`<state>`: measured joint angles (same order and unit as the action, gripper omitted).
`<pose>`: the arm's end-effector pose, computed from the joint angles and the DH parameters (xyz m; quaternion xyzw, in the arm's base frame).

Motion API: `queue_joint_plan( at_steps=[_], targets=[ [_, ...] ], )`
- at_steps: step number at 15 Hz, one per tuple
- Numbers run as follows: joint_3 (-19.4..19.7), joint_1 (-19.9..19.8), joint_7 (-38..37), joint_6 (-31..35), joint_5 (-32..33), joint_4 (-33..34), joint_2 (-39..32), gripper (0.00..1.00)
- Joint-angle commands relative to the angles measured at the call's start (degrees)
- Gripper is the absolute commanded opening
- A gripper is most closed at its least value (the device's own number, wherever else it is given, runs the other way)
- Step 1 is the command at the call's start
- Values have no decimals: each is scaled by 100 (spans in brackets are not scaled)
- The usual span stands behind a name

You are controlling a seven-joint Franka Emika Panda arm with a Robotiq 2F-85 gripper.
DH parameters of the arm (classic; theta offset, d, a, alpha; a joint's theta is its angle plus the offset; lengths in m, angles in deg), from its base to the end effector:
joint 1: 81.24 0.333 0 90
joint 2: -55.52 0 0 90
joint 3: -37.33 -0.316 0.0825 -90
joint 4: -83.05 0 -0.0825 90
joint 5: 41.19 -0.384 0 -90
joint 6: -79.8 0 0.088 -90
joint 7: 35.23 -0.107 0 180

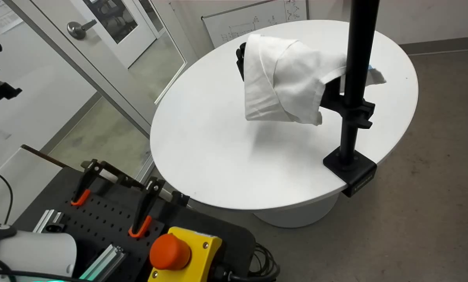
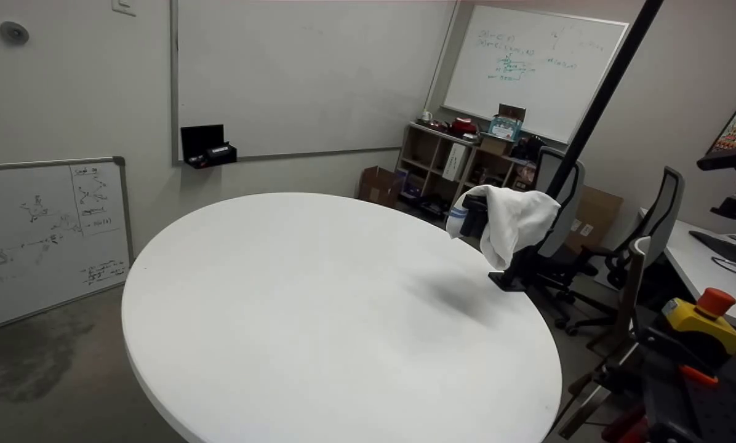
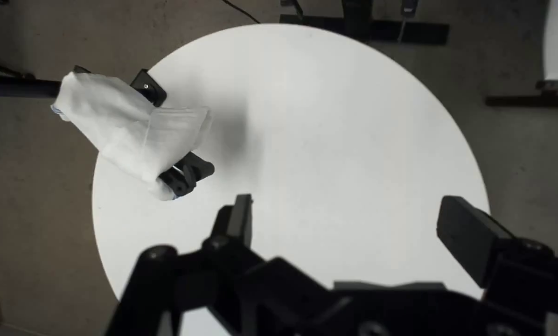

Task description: Unhang the towel from the black stand and place it on the table

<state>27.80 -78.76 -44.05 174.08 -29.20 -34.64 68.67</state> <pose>0.4624 0.0824 0.5233 0.9876 0.0409 -0.0676 0.1359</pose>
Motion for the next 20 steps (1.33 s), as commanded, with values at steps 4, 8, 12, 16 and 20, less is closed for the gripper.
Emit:
queue_joint_plan(
  at_steps=[4, 8, 12, 16, 20],
  targets=[
    [736, -556, -989, 842, 113, 201, -482, 100],
    [1111, -890, -1698, 1289, 121, 237, -852, 100],
    [1375, -1070, -2545, 1867, 144, 240, -1129, 100],
    [1572, -1162, -3272, 2631, 758, 200, -1368, 100],
    [1820, -1228, -4106, 2786, 1573, 235, -1641, 100]
  ],
)
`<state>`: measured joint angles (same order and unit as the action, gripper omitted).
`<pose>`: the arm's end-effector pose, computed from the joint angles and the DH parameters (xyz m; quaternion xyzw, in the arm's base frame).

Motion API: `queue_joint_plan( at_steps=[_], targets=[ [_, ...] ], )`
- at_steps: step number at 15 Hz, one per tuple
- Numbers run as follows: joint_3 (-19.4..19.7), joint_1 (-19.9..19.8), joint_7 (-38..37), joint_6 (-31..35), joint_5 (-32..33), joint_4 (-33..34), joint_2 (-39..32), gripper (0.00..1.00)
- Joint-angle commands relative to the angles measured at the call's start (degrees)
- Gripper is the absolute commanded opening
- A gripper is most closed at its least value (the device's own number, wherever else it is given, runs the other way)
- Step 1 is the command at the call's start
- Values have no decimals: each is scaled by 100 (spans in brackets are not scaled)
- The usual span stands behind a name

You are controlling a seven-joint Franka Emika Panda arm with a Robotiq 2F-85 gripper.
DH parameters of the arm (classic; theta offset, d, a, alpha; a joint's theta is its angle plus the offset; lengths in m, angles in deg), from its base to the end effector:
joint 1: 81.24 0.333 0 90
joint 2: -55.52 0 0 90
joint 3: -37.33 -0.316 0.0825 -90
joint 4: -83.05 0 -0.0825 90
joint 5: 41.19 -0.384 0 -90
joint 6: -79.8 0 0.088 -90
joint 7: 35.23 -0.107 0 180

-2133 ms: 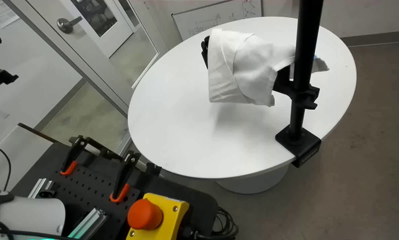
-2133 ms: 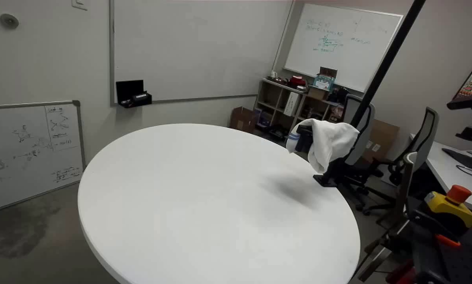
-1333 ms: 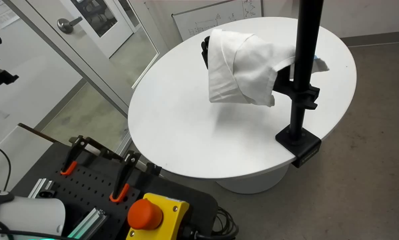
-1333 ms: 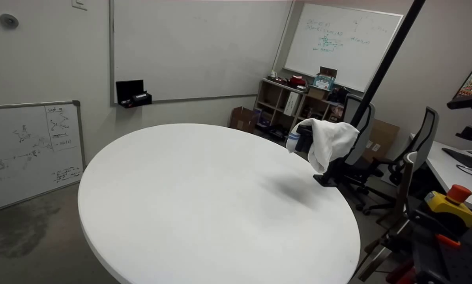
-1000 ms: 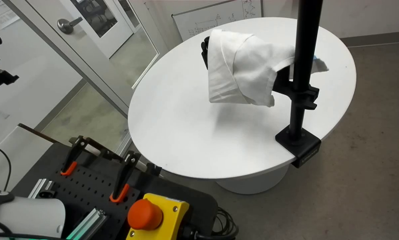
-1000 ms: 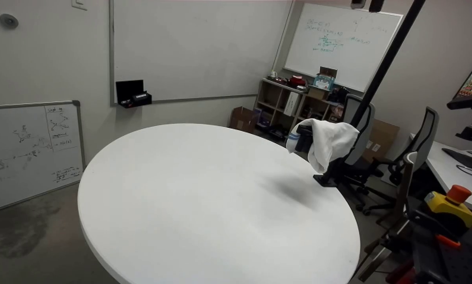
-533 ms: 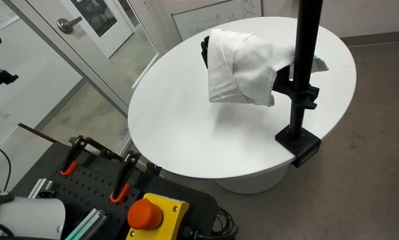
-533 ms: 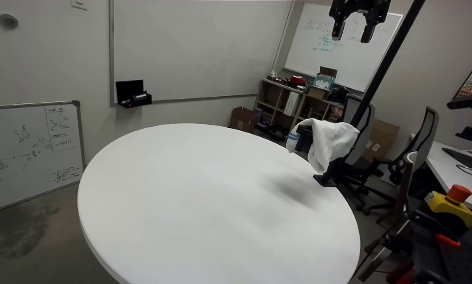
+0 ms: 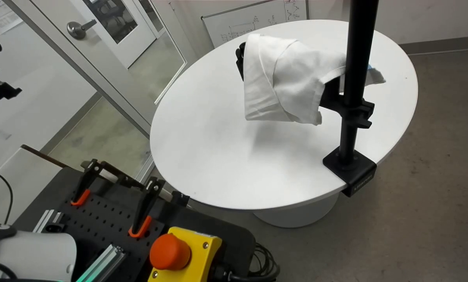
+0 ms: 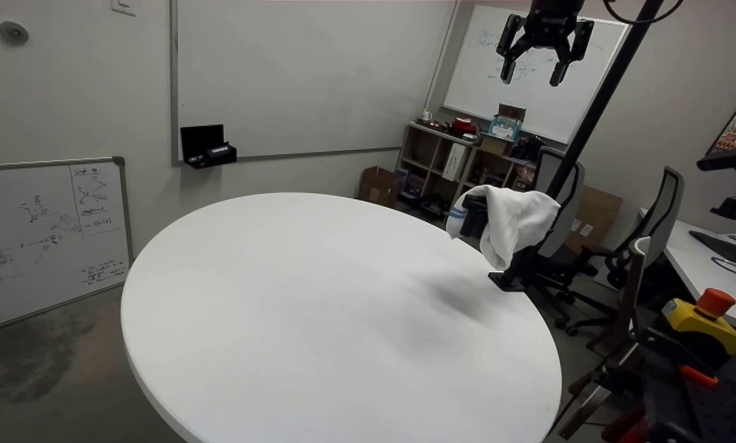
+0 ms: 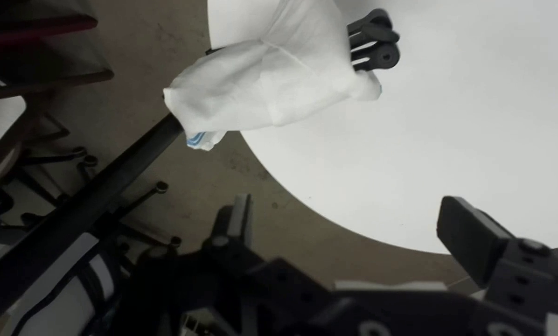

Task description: Unhang the towel from the black stand and place it on the table

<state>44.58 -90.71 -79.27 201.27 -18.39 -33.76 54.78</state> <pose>0.5332 -0.1783 0.4459 0.8943 -0.4114 0.0734 0.1600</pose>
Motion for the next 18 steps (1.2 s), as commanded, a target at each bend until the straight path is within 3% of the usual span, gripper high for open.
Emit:
queue_joint_plan(
  at_steps=[1, 5, 7, 8, 9, 15, 18],
  targets=[
    [212, -51, -789, 44, 652, 166, -339, 100],
    [457, -95, -1495, 184, 917, 125, -598, 100],
    [517, -105, -1612, 98, 531, 155, -712, 100],
    [511, -94, -1545, -26, 308, 175, -715, 100],
    [540, -68, -1438, 67, 575, 19, -604, 100],
    [553, -64, -1454, 60, 372, 63, -667, 100],
    [536, -114, -1243, 30, -58, 101, -774, 100]
  ],
)
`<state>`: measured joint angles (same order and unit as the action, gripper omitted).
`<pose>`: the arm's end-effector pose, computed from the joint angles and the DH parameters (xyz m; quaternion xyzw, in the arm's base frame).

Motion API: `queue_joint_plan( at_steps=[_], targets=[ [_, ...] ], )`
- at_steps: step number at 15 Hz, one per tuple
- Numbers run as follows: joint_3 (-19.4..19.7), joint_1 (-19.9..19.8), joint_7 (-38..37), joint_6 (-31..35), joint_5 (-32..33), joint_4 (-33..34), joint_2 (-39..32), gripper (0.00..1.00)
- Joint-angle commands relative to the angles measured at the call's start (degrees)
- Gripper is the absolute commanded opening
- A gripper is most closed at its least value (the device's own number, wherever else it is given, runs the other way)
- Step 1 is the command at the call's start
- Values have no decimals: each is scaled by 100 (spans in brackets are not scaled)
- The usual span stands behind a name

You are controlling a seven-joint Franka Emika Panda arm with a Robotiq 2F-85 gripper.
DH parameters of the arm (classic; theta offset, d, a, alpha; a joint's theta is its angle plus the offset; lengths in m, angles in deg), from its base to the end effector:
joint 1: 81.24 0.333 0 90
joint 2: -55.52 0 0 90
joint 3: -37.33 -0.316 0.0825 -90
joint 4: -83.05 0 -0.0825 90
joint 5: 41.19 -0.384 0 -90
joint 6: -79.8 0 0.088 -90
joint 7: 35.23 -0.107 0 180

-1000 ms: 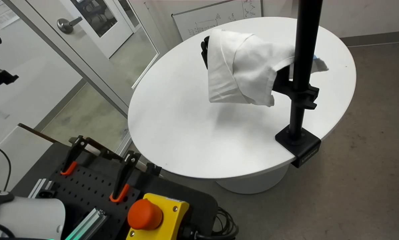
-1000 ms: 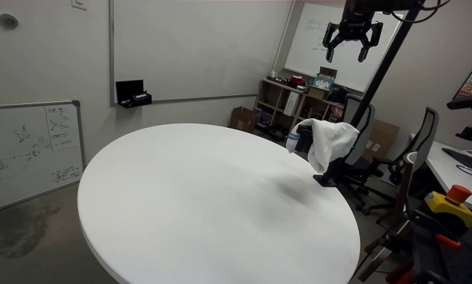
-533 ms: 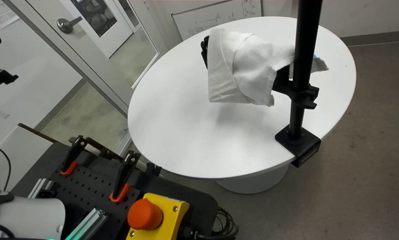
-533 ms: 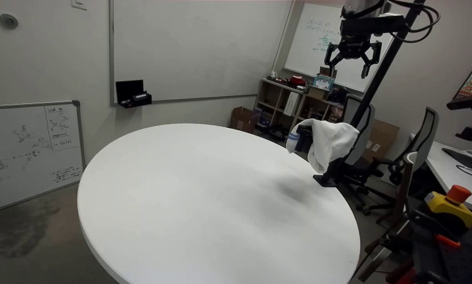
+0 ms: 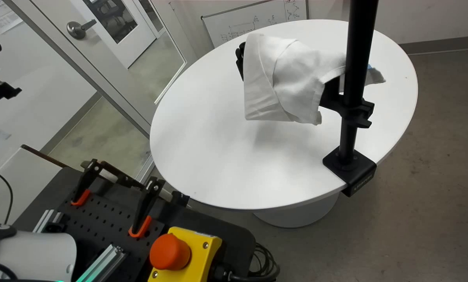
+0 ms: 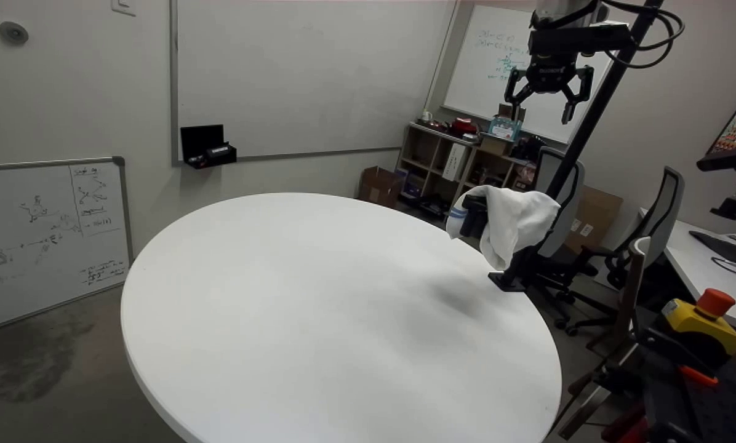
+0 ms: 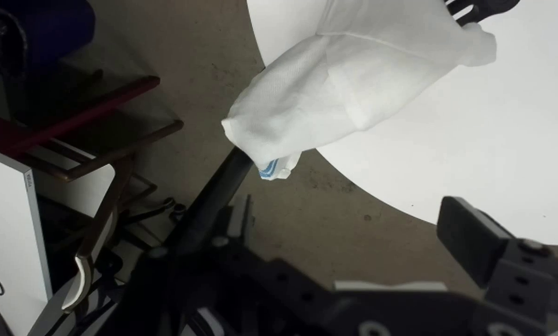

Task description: Unhang the towel from the black stand and place it on the table

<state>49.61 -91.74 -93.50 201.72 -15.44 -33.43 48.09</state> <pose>0.5227 -0.2377 0.3858 0.8177 -0.5393 0.0450 0.1963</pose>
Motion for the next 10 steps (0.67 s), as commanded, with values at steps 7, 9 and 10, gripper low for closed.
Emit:
queue_joint_plan(
  at_steps=[7, 9, 10],
  targets=[
    [276, -158, -21, 459, -862, 169, -609, 100],
    [379, -155, -181, 755, -754, 162, -772, 100],
    [426, -142, -240, 878, -722, 159, -846, 100]
  ],
)
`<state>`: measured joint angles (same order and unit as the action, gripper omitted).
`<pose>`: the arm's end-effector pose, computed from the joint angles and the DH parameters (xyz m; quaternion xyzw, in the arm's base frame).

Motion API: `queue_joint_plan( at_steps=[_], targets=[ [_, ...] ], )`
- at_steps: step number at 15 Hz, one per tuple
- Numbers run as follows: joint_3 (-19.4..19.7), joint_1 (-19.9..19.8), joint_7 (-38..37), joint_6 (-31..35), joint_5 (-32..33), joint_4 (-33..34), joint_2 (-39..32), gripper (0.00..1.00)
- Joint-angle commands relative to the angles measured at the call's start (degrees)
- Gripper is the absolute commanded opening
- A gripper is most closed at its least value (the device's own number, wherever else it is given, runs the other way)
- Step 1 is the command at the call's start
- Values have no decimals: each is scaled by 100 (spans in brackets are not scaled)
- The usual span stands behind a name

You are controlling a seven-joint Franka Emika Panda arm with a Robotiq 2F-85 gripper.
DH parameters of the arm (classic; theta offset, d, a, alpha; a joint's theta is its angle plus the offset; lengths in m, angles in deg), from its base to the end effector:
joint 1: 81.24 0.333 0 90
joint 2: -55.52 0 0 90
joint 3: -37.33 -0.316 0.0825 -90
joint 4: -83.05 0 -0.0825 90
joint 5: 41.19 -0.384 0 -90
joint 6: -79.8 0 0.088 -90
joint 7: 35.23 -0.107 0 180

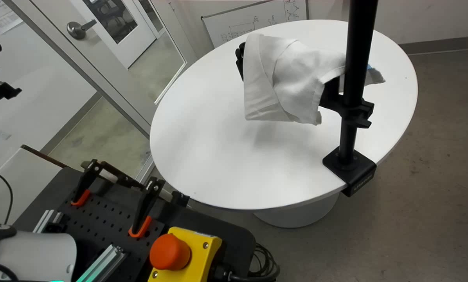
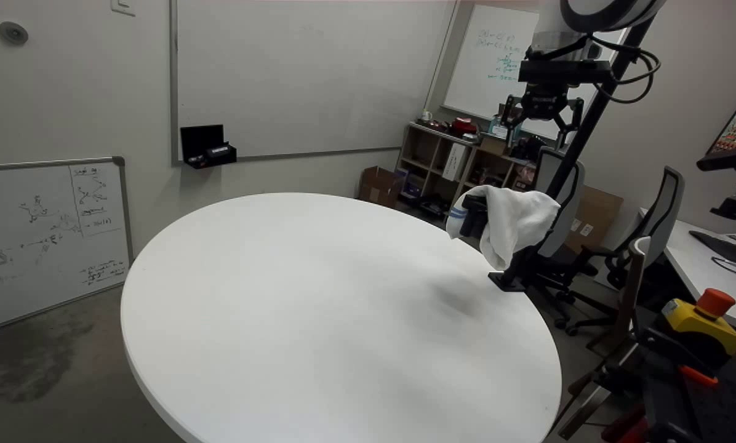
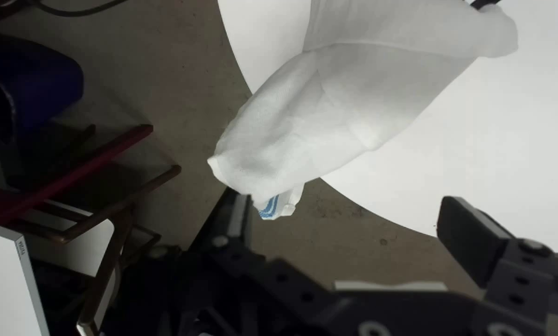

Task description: Unhang the towel from the black stand and place it on the table

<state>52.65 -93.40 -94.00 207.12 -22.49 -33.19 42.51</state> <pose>0.5176 -0.2759 0.3398 0.7871 -0.5962 0.0277 0.1555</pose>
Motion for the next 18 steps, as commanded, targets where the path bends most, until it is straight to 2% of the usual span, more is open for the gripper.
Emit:
queue_joint_plan(
  at_steps=[1, 8, 18],
  targets=[
    [177, 46, -301, 517, 31, 109, -370, 100],
    [530, 295, -1193, 1403, 297, 184, -1002, 100],
    [848, 703, -1829, 1481, 493, 236, -1411, 100]
  ],
)
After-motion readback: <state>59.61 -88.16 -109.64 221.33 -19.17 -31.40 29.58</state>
